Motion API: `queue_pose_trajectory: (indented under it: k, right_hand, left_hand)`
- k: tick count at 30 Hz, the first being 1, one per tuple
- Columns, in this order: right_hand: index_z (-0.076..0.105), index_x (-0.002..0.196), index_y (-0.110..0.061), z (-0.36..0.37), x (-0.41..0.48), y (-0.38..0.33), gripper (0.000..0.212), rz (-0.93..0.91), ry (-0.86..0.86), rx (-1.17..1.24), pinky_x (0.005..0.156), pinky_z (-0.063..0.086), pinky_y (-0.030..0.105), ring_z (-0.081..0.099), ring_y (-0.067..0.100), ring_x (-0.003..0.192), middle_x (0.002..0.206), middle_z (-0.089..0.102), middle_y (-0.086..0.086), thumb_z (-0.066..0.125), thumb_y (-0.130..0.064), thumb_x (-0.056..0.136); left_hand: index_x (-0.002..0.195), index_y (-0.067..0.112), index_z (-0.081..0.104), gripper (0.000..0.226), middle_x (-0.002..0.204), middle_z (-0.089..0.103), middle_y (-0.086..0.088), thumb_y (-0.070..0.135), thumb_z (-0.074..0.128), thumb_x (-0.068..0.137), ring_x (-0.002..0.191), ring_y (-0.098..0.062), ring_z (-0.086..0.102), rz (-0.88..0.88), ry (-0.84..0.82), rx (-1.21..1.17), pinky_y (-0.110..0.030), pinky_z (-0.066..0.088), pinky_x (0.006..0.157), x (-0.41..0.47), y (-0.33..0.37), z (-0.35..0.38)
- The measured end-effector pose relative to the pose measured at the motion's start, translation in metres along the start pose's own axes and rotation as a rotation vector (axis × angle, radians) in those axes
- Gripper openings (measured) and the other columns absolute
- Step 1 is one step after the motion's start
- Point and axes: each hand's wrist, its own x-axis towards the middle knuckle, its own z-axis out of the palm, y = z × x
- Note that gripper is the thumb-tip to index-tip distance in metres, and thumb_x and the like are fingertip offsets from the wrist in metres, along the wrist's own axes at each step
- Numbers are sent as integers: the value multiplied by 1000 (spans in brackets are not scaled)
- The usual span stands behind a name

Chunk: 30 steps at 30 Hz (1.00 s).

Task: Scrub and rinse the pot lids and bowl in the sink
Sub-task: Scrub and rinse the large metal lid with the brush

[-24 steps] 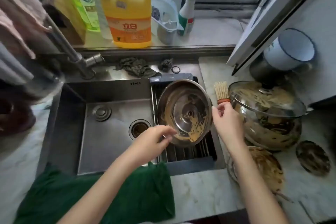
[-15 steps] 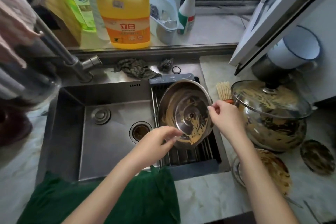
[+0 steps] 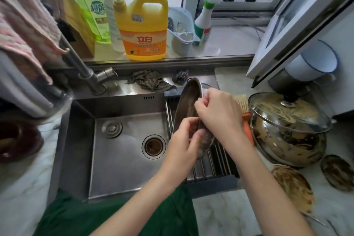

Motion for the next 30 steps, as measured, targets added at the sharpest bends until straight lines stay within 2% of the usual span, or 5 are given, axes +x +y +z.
queue_pose_trajectory:
  k: [7, 12, 15, 24, 30]
  right_hand:
    - [57, 82, -19, 2, 1, 3, 36, -18, 109, 293, 50, 39, 28, 53, 11, 60, 66, 57, -6, 41, -47, 97]
    - [33, 141, -2, 56, 34, 99, 56, 434, -205, -236, 96, 42, 44, 42, 35, 127, 144, 37, 22, 48, -31, 96]
    - [12, 149, -3, 87, 36, 134, 74, 518, -200, -282, 102, 36, 46, 31, 40, 134, 153, 15, 22, 54, -26, 93]
    - [26, 139, 0, 111, 42, 145, 54, 460, -71, -317, 74, 48, 38, 62, 36, 99, 138, 30, 22, 54, -11, 94]
    - [35, 134, -13, 98, 23, 104, 56, 347, 14, 56, 67, 49, 36, 57, 35, 80, 128, 32, 21, 63, -26, 88]
  left_hand:
    - [99, 14, 56, 16, 80, 60, 11, 6, 43, 98, 72, -1, 56, 48, 381, -19, -15, 44, 65, 5, 14, -14]
    - [90, 14, 58, 19, 76, 59, 1, 11, 40, 98, 70, -10, 53, -2, 478, -173, -26, 44, 65, 3, 16, -43]
    - [88, 14, 57, 18, 74, 56, -10, 17, 40, 94, 69, -15, 51, 43, 503, -99, -30, 43, 64, -9, 15, -55]
    - [85, 10, 55, 21, 72, 55, -4, 19, 38, 93, 66, -9, 50, -11, 580, -80, -21, 43, 60, -31, 1, -76]
    - [86, 9, 57, 23, 75, 58, -3, 8, 38, 101, 65, -1, 53, -87, 692, -67, -14, 45, 60, -40, -7, -92]
